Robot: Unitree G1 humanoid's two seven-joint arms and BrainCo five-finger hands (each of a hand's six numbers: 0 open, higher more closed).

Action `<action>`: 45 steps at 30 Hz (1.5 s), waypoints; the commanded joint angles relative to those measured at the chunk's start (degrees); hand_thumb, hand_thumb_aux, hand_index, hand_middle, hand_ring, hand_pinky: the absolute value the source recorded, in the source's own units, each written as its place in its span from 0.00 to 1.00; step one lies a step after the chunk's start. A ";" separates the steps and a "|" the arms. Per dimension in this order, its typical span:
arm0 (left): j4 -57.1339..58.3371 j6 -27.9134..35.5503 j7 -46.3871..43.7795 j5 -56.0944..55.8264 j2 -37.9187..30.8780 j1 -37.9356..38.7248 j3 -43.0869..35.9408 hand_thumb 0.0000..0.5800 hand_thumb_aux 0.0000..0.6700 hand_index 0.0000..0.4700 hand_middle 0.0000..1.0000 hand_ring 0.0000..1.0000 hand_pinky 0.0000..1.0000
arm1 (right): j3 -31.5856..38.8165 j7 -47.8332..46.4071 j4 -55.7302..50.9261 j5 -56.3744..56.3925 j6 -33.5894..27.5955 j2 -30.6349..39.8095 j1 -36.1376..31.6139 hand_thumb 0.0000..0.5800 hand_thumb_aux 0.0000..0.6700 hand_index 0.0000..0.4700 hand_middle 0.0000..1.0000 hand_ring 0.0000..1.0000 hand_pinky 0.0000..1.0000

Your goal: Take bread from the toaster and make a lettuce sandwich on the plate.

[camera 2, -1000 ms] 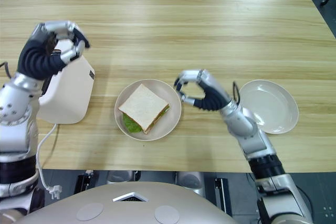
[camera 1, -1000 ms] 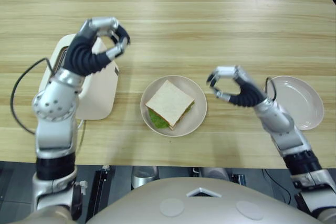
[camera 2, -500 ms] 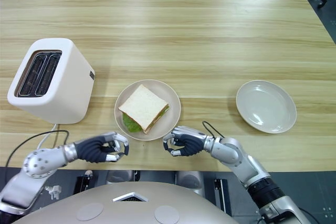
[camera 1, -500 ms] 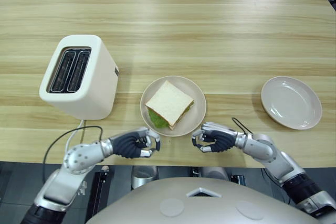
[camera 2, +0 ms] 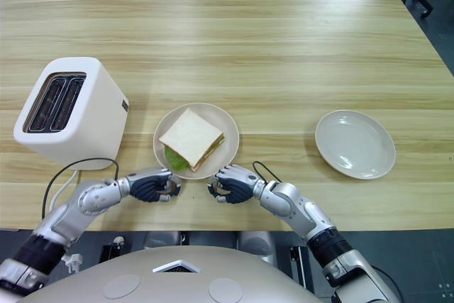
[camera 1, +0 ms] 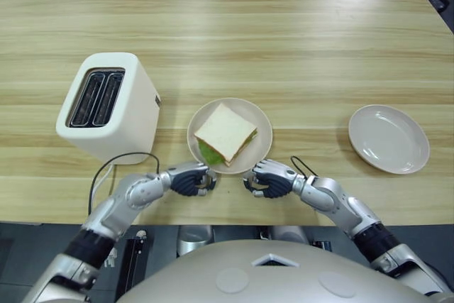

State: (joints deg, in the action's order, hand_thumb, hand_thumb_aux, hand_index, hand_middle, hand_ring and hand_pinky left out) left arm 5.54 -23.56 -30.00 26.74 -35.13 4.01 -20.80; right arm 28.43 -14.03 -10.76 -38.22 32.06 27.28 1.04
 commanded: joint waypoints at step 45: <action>1.78 -3.69 31.54 -14.54 23.86 -8.60 12.78 0.00 0.00 0.00 0.00 0.00 0.00 | -15.49 22.96 -16.28 22.19 10.52 -16.19 -15.78 0.00 0.00 0.00 0.00 0.00 0.00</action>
State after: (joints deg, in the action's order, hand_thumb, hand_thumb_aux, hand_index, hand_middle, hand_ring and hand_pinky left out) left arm 3.76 -30.21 0.62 14.91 -12.73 -5.53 -9.79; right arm 14.12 8.09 -23.16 -18.39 41.81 13.06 -14.60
